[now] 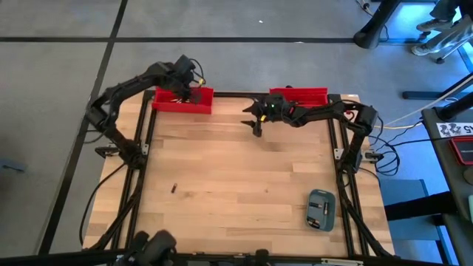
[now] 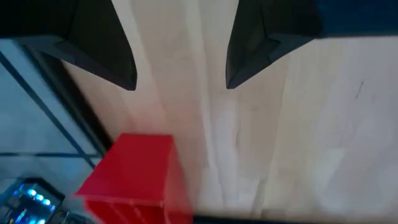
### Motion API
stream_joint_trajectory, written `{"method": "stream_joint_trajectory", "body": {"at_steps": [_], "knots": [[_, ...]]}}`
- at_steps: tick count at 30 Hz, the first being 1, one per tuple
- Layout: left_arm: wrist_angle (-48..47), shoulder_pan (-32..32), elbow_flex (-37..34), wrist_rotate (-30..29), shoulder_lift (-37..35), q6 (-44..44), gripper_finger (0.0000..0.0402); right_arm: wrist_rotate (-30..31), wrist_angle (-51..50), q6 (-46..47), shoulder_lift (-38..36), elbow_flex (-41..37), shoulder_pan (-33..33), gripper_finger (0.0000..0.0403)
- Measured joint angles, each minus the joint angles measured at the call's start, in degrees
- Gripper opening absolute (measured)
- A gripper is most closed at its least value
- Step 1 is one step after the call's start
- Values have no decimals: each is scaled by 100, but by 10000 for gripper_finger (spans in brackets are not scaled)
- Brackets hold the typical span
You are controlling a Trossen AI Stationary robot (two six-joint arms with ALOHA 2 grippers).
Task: Sort batteries
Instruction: Put the small black battery into the right red bin
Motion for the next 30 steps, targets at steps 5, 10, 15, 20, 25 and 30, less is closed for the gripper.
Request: {"method": "stream_joint_trajectory", "body": {"at_steps": [5, 10, 15, 20, 25, 30], "knots": [[-62, 176, 424, -10, 364, 327, 4, -110, 188, -17, 0, 32, -70, 247], [-53, 145, 658, -78, 227, 503, 2, -112, 248, -100, 0, 32, -89, 247], [35, -191, 691, -177, -260, 665, 1, -112, 265, -207, 0, 32, -89, 247], [626, -847, 277, -475, -957, 705, 1, -112, 262, -178, 0, 32, -86, 247], [1556, -1551, -922, -517, -1931, 715, 0, -112, 255, -49, 0, 32, -84, 247], [2011, -2516, -2059, -765, -2855, 178, 0, -120, 238, 254, 0, 32, -39, 247]]}}
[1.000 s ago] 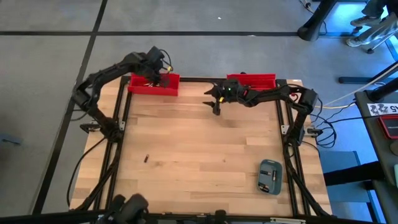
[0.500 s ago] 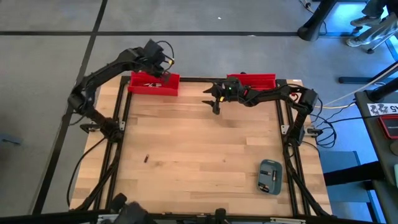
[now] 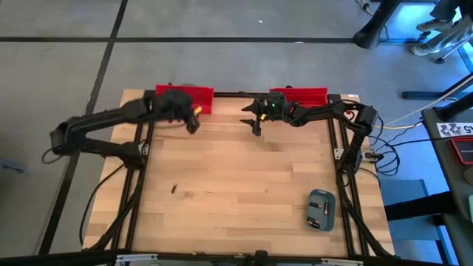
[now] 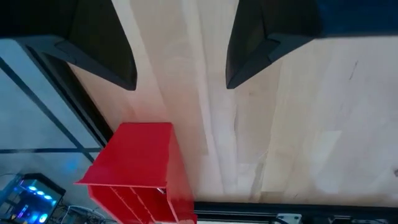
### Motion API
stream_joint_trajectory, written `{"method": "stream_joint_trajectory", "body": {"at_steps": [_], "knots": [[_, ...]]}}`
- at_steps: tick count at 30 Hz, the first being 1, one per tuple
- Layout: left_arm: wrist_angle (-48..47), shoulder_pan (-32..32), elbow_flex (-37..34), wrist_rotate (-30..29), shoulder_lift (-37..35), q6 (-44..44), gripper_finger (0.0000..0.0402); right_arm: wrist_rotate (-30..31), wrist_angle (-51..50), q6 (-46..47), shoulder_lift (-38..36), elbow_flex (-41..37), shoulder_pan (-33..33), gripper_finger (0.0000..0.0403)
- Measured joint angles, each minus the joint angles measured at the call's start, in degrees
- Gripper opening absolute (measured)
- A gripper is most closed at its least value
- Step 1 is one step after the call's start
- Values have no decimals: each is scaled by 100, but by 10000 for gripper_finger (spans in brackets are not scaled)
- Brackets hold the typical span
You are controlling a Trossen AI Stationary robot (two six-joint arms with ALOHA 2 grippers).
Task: Sort batteries
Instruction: Put the small black battery into the right red bin
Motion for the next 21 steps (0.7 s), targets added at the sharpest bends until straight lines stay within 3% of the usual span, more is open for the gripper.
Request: {"method": "stream_joint_trajectory", "body": {"at_steps": [8, 15, 21], "knots": [[-1550, -2690, -243, -1332, -223, -2424, 0, 87, -15, 69, 0, 0, 746, 247], [-3281, -5033, -286, -1341, -107, -6120, 0, 652, 0, 51, 0, 0, 1566, 247], [-2561, -6610, -971, -1167, -104, -7924, 21, 871, 87, 43, 0, -2, 1819, 247]]}}
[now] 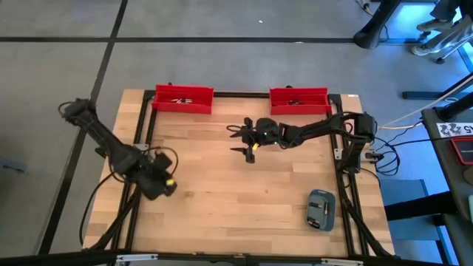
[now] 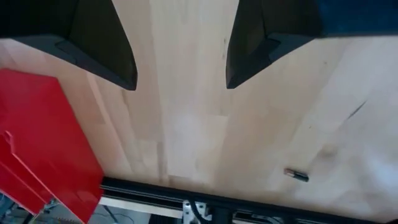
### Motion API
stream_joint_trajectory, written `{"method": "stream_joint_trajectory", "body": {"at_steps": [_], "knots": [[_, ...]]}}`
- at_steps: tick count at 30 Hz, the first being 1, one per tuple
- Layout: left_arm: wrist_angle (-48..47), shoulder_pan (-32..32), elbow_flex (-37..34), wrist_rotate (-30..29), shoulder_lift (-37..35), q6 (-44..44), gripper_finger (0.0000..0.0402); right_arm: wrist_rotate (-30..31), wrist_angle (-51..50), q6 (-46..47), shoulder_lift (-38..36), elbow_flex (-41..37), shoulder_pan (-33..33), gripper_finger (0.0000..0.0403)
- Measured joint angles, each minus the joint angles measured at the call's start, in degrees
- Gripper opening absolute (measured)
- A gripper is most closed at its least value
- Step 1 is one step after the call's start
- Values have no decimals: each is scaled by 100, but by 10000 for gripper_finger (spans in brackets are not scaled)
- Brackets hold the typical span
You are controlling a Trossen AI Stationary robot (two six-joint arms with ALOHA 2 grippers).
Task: Sort batteries
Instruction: Put the small black battery into the right red bin
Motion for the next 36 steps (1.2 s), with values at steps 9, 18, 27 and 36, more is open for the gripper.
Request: {"method": "stream_joint_trajectory", "body": {"at_steps": [9, 18, 27, 36], "knots": [[2407, -1100, -1345, 41, 150, -289, 162, 11, 427, 1, -4, 0, 15, 247], [2139, -1149, -1505, -106, 971, -327, 185, 201, 440, 68, -4, 0, 13, 247], [2370, -1153, -1464, -312, 1865, -532, 171, 251, 435, 66, -4, 0, 13, 247], [2256, -1375, -1474, -318, 2049, -1098, 115, -115, 182, 66, 43, 0, 11, 247]]}}
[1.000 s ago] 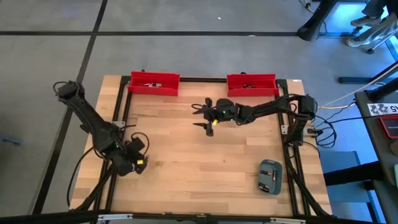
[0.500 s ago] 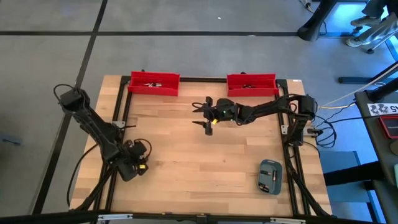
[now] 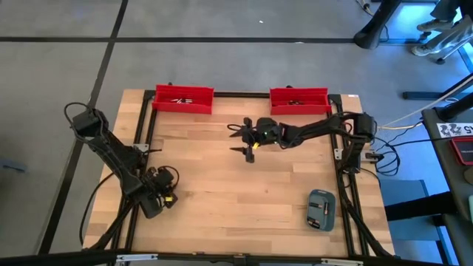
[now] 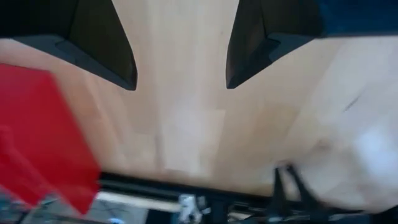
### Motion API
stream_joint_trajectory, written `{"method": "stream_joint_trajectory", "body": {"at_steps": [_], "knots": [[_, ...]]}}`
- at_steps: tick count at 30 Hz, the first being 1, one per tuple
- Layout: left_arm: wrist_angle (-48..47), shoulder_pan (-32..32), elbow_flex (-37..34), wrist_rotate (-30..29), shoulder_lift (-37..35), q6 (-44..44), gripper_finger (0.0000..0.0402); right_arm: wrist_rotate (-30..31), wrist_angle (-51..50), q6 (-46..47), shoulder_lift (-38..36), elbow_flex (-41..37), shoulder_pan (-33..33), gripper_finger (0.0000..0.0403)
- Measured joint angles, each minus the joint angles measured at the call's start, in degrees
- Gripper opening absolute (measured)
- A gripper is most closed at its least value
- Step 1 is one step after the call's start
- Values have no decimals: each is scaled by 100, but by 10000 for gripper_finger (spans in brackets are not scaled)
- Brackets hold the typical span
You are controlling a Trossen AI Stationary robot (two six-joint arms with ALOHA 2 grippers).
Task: Sort batteries
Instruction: Put the small black battery into the right red bin
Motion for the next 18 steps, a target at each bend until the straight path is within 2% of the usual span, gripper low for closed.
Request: {"method": "stream_joint_trajectory", "body": {"at_steps": [3, 6, 9, 12, 15, 18], "knots": [[6, 13, -9, -2, 1, -67, 66, -508, 34, 2, 200, 0, 2, 247], [54, 142, -6, -25, 1, -112, 19, -1286, 99, -1, 459, 0, 2, 247], [150, 370, 49, -149, -19, -141, 20, -1902, 169, -127, 703, -2, 2, 247], [387, 735, 148, -576, -39, 34, 17, -2271, 375, -216, 874, -2, 8, 247], [978, 1203, 214, -1404, -47, 817, 15, -2348, 458, -182, 965, 86, 69, 247], [2057, 1759, 225, -1974, -37, 2075, 15, -2402, 488, -179, 966, 320, 160, 247]]}}
